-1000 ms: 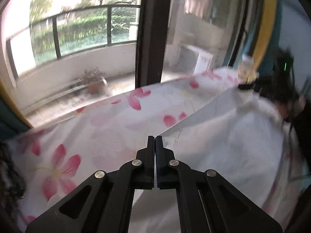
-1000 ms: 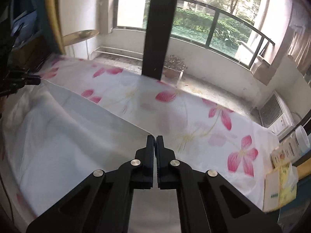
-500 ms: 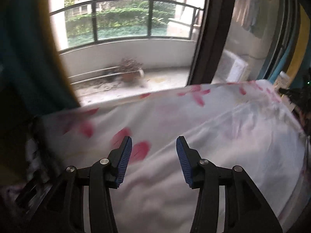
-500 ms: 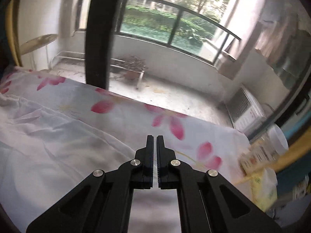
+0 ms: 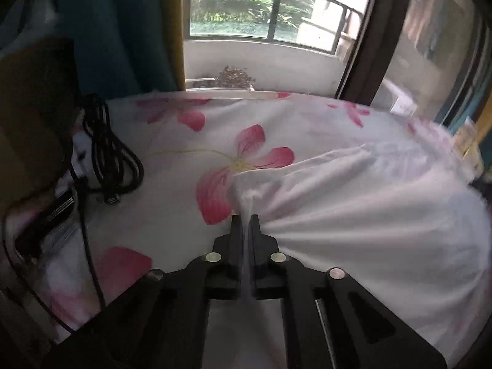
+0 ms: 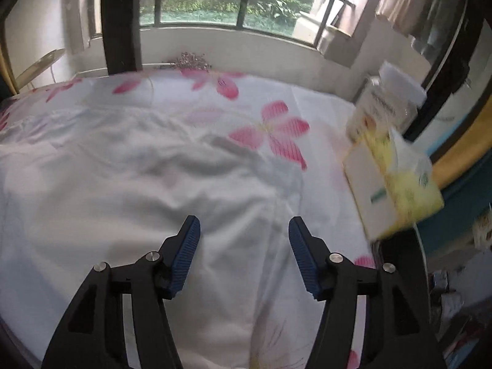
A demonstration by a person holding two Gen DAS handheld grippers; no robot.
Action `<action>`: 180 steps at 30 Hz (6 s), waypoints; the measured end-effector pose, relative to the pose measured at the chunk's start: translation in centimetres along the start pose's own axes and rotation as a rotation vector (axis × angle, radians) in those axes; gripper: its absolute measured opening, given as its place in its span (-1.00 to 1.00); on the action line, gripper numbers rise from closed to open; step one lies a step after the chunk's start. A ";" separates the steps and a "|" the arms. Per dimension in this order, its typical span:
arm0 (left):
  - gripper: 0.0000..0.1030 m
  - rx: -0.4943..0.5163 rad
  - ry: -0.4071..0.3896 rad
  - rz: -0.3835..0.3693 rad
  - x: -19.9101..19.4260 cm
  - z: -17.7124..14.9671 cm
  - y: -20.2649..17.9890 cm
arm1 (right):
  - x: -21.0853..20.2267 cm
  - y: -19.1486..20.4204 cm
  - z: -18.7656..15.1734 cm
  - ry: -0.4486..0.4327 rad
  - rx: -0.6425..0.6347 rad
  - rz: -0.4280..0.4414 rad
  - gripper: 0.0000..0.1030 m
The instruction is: Fold large clothes
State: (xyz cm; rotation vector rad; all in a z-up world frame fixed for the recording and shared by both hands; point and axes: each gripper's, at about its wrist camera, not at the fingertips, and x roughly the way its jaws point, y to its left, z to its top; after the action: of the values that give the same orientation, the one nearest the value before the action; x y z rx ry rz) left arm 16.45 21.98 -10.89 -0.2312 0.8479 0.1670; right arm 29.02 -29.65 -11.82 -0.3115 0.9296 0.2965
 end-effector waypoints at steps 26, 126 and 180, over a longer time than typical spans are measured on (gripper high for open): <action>0.11 -0.186 -0.011 -0.123 -9.6 -11.6 -4.2 | -7.0 -2.1 -8.6 -0.069 0.280 0.098 0.16; -0.04 0.063 -0.094 -0.228 -14.5 -16.4 -19.8 | -16.2 4.3 -23.0 -0.056 0.413 0.101 0.65; -0.04 0.134 0.004 -0.251 -3.8 -11.4 -27.3 | -17.0 11.9 -8.5 -0.311 0.259 0.488 -0.80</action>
State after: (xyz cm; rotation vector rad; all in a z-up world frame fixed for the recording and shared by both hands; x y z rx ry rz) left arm 12.22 -7.52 -11.66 -0.2103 0.8227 -0.1249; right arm 8.65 -24.00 -4.30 0.2038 0.7144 0.6459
